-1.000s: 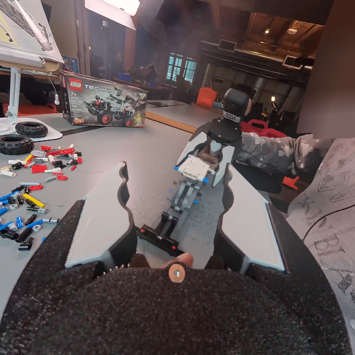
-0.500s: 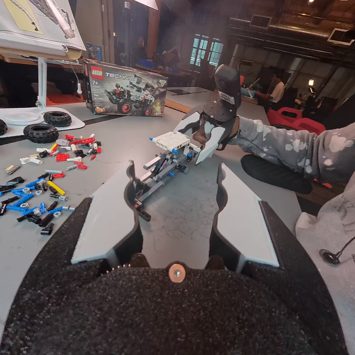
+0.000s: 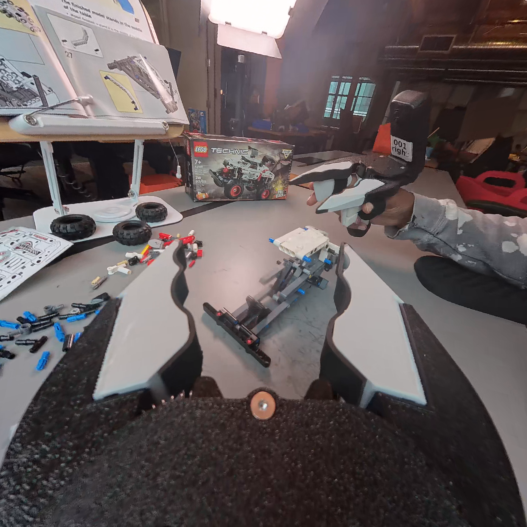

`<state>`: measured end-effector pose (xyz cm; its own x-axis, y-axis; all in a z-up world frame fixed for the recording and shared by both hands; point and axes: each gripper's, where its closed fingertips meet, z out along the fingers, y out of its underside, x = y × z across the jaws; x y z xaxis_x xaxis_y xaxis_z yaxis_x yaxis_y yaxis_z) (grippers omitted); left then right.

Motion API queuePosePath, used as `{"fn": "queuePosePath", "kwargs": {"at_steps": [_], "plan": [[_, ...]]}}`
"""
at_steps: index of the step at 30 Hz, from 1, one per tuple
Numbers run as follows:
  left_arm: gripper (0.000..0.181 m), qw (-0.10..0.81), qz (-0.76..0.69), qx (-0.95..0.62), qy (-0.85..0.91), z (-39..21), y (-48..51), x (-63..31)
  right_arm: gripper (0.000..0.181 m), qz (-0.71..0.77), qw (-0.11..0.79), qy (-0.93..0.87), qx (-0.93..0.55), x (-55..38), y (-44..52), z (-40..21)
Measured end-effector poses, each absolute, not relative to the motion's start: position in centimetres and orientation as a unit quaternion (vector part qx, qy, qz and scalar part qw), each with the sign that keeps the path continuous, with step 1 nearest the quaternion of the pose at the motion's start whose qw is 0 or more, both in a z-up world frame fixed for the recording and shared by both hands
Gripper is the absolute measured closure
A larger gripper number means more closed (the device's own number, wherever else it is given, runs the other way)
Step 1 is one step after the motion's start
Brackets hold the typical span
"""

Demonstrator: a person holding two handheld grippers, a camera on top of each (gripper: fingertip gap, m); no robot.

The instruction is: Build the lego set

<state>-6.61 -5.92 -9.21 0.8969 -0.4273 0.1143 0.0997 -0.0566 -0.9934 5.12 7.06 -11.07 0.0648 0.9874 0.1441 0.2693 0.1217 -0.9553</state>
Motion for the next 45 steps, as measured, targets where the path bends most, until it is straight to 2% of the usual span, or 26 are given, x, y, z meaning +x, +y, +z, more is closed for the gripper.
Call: {"fn": "queuePosePath", "kwargs": {"at_steps": [4,8,11,17,21,28,32,37,41,45], "plan": [[0.092,0.694,-0.154,-0.694,0.113,-7.5,-2.3,-8.1,0.112,0.372,0.526,-0.508,-0.572,3.7,11.1,-10.1],[0.124,0.700,-0.051,-0.702,0.124,-4.8,3.9,-11.6,0.119,0.360,0.552,-0.475,-0.584,1.4,15.1,-8.6],[0.139,0.674,0.009,-0.721,0.159,-2.9,10.2,-14.0,0.121,0.335,0.578,-0.465,-0.582,-1.0,18.4,-6.7],[0.146,0.598,0.076,-0.772,0.202,-2.1,21.6,-17.4,0.117,0.313,0.608,-0.433,-0.587,-5.6,23.6,-3.7],[0.147,0.540,0.145,-0.796,0.231,-4.0,25.5,-18.8,0.111,0.285,0.629,-0.411,-0.595,-7.4,26.7,-2.8],[0.179,0.550,0.175,-0.775,0.257,-4.2,25.9,-20.4,0.095,0.185,0.670,-0.416,-0.586,-11.0,32.3,-0.1],[0.179,0.620,0.085,-0.760,0.174,-2.5,24.6,-20.7,0.087,0.143,0.673,-0.400,-0.606,-12.1,35.1,-0.5],[0.180,0.681,0.007,-0.732,0.028,-0.9,22.4,-24.2,0.088,0.160,0.678,-0.385,-0.605,-11.9,35.1,-0.8],[0.178,0.682,-0.083,-0.720,-0.097,-2.8,20.4,-28.2,0.087,0.151,0.666,-0.388,-0.619,-11.5,35.5,-0.9],[0.174,0.674,-0.093,-0.726,-0.104,-4.4,19.1,-28.6,0.084,0.152,0.652,-0.386,-0.635,-12.2,35.6,-0.8]]}}
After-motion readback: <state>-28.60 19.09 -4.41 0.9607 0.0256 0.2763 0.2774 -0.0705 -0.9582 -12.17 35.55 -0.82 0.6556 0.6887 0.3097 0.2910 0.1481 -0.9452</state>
